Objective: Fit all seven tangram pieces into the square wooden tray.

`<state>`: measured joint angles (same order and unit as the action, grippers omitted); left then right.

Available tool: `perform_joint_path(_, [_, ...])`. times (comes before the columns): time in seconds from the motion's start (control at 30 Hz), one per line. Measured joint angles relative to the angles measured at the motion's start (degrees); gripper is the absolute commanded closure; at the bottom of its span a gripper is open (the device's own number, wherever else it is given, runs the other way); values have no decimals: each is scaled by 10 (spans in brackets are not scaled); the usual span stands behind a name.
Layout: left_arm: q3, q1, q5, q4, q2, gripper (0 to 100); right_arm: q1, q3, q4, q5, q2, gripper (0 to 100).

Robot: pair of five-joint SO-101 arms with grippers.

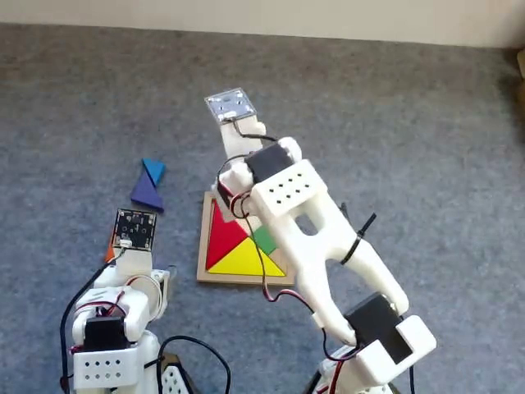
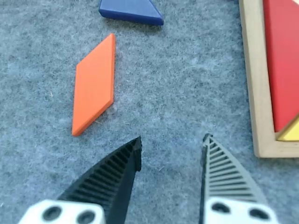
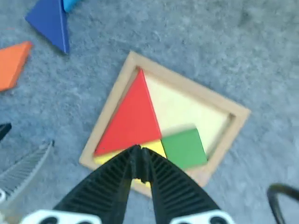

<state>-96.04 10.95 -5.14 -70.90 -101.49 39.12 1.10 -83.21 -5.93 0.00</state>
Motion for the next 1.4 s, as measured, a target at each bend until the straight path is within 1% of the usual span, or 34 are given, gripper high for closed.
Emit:
perform_joint_path(0.1, [0,0,0,0,0,787,-32,16,-82,0,-46,992])
perform_joint_path(0.23, [0,0,0,0,0,787,-96,9,-121,4,-152,992])
perform_joint_path(0.33, [0,0,0,0,0,787,-147,-57,-127,4,-237,992])
perform_joint_path(0.57, [0,0,0,0,0,784,-198,-286,-125,4,-423,992])
perform_joint_path(0.63, [0,-11,0,0,0,784,-222,-350,-102,4,-475,992])
perform_joint_path(0.73, [0,-40,0,0,0,784,-254,-454,-37,4,-545,992])
perform_joint_path(0.83, [0,-74,0,0,0,784,-265,-559,40,4,-609,992])
perform_joint_path(0.93, [0,-81,0,0,0,784,-268,-651,87,4,-669,992])
perform_joint_path(1.2, [0,-80,0,0,0,786,-288,-810,143,4,-801,992])
perform_joint_path(1.4, [6,-78,0,0,0,784,-291,-902,146,4,-904,992])
